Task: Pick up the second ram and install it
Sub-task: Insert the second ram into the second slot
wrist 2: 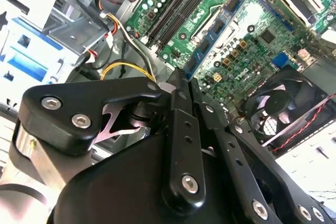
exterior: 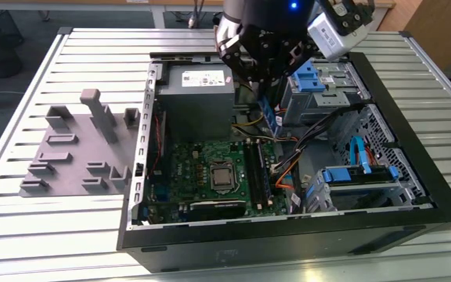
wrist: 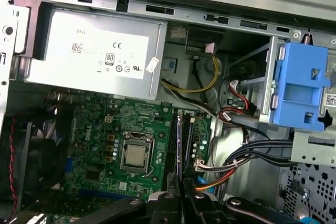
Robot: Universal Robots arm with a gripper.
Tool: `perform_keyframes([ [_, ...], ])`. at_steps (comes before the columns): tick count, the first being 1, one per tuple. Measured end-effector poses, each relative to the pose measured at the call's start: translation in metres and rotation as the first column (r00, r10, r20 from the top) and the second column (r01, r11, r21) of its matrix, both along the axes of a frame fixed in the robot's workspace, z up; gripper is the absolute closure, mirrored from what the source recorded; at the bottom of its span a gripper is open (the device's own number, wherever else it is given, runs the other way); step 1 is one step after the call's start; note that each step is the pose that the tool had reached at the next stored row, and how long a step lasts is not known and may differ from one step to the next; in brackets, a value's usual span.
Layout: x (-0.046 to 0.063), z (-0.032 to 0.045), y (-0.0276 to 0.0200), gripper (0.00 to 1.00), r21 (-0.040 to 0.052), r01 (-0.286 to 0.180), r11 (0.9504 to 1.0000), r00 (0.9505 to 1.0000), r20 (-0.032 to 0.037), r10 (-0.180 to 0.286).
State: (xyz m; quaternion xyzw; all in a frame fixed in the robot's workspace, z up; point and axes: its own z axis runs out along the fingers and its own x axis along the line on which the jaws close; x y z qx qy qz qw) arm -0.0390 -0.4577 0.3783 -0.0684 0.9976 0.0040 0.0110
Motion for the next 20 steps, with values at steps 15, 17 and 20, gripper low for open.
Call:
perform_keyframes([
  [15,0.002,-0.0095,0.0029,0.86,-0.0106,0.083,0.9965,0.9964,-0.0188,-0.083],
  [17,0.003,-0.0118,0.003,0.86,-0.0104,0.096,0.9953,0.9951,-0.0187,-0.097],
  [20,0.005,-0.0158,0.003,0.86,-0.0106,0.104,0.9946,0.9944,-0.0189,-0.104],
])
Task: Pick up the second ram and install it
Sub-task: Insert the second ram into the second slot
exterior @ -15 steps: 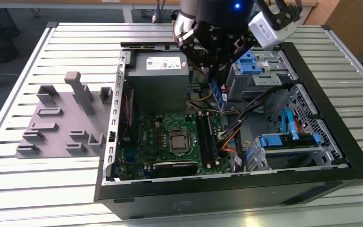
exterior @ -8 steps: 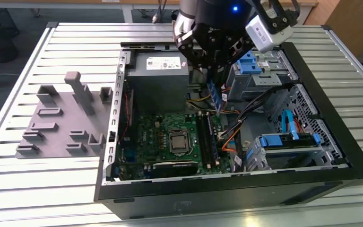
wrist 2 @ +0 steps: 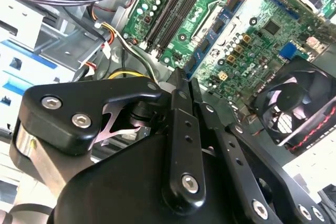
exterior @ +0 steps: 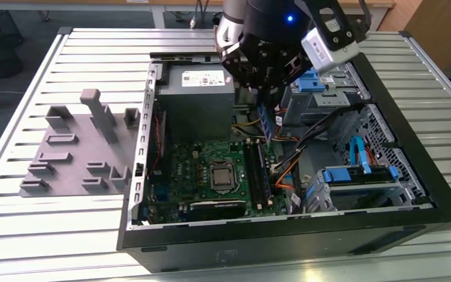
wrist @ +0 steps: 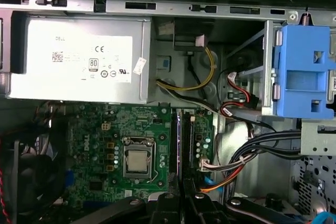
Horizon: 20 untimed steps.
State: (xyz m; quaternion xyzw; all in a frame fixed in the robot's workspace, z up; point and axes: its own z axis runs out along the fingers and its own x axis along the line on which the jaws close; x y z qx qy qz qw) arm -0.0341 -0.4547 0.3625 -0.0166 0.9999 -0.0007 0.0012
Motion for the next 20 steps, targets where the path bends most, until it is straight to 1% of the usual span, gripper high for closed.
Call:
perform_keyframes([
  [7,0.004,-0.0109,0.0,0.86,0.0,0.009,1.0,1.0,-0.0002,-0.009],
  [9,0.004,-0.0128,0.0,0.86,0.0,0.014,0.9999,0.9999,-0.0004,-0.014],
  [20,0.004,-0.013,0.0,0.86,0.0,0.015,0.9999,0.9999,-0.0004,-0.015],
])
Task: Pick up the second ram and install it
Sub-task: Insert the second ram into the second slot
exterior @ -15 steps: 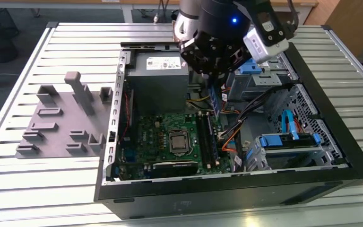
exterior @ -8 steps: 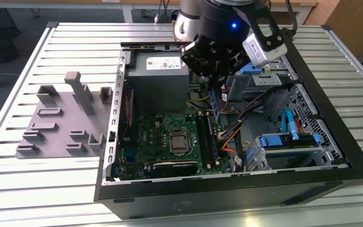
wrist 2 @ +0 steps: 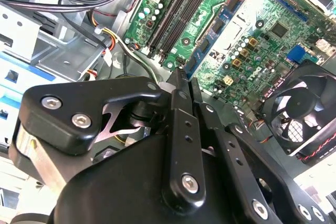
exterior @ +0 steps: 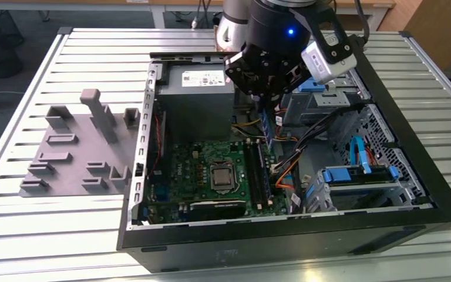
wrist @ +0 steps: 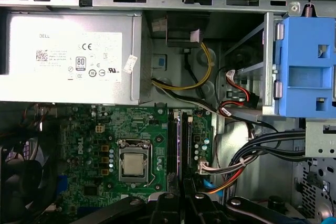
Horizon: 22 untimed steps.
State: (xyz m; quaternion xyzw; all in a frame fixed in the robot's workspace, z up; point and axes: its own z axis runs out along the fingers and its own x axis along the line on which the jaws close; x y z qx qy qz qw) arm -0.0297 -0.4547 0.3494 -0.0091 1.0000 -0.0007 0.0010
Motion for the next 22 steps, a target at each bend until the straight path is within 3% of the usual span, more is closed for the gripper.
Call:
perform_keyframes([
  [5,0.0,0.0,0.0,0.86,0.0,0.0,1.0,1.0,-0.0009,0.0],
  [9,0.002,0.0,0.0,0.86,0.0,0.0,1.0,0.9999,-0.0141,0.0],
  [12,0.003,-0.0012,0.0,0.86,0.0003,0.0,1.0,0.9998,-0.0181,0.0],
  [22,0.003,-0.0154,-0.0002,0.86,0.0002,0.003,1.0,0.9998,-0.0184,-0.003],
])
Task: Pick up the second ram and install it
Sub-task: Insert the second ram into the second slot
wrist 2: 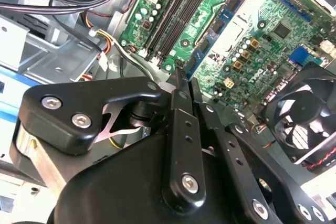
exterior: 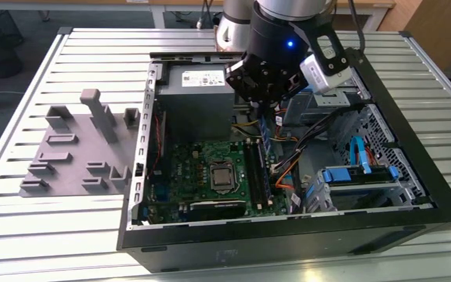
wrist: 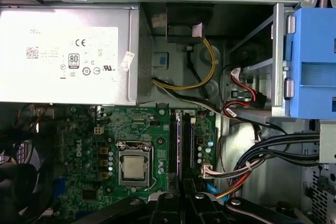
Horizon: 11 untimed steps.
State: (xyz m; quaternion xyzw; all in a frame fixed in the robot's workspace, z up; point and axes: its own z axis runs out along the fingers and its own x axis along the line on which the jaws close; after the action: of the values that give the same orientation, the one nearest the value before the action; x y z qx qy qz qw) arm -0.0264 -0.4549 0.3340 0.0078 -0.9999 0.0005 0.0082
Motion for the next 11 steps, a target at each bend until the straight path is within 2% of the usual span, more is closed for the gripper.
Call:
perform_keyframes([
  [2,0.0,-0.0014,0.0,0.86,0.0,0.002,1.0,1.0,-0.0014,-0.002],
  [6,0.0,-0.0036,0.0,0.86,-0.0002,0.002,1.0,0.9999,-0.0158,-0.002],
  [11,0.0,-0.0084,-0.0002,0.86,-0.0002,0.004,1.0,0.9998,-0.0181,-0.004],
])
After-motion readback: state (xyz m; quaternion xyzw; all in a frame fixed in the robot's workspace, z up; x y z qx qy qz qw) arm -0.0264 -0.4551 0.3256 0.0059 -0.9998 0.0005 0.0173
